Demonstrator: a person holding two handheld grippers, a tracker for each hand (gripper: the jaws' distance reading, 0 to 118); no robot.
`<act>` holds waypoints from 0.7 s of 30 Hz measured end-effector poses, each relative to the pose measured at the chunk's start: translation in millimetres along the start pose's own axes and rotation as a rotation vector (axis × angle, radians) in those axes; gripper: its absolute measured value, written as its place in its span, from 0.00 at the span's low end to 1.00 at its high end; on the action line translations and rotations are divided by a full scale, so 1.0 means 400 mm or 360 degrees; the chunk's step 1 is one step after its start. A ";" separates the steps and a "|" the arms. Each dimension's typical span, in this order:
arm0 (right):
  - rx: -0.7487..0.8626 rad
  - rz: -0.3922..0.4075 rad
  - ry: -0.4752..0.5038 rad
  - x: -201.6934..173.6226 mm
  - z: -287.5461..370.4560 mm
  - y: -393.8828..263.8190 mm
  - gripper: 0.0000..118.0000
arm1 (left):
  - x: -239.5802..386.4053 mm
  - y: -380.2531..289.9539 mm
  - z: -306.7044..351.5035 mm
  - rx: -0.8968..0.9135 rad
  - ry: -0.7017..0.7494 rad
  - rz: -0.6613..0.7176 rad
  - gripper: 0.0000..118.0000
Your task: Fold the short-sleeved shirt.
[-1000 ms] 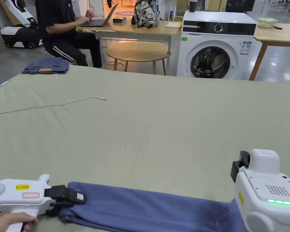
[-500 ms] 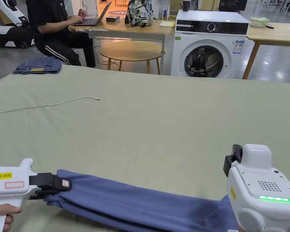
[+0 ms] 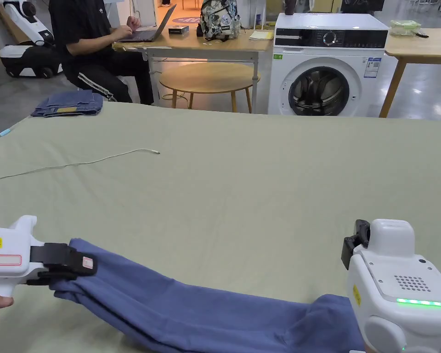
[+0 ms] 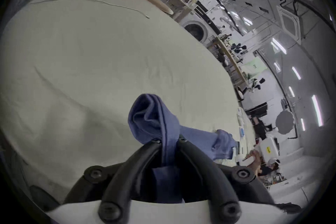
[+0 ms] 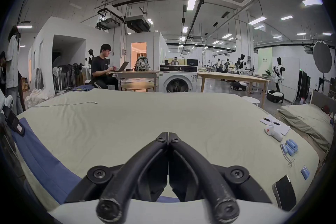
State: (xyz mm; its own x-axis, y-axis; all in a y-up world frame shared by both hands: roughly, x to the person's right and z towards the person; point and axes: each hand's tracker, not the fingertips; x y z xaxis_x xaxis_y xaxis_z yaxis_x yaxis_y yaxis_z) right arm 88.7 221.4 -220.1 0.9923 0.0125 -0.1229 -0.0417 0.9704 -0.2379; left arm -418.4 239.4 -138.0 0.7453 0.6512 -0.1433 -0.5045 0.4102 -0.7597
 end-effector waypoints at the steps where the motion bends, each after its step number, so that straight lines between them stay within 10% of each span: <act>1: -0.0001 0.0000 0.0000 0.001 0.000 0.000 0.00 | -0.049 0.036 -0.009 0.0001 -0.0031 0.0002 0.02; 9: -0.0003 -0.0012 -0.0014 0.010 0.020 0.013 0.00 | 0.150 0.005 -0.148 -0.0167 -0.0288 -0.0124 0.02; 21: -0.0060 -0.0018 -0.0078 0.050 0.022 -0.005 0.00 | 0.270 -0.129 -0.550 -0.0557 0.0063 -0.0215 0.03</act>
State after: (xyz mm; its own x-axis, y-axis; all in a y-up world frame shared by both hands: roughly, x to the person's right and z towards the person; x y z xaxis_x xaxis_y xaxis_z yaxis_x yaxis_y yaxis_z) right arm 109.8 221.8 -213.6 0.9972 0.0145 -0.0732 -0.0341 0.9609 -0.2750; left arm -215.9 147.9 -253.7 0.8146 0.5782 -0.0459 -0.2260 0.2436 -0.9432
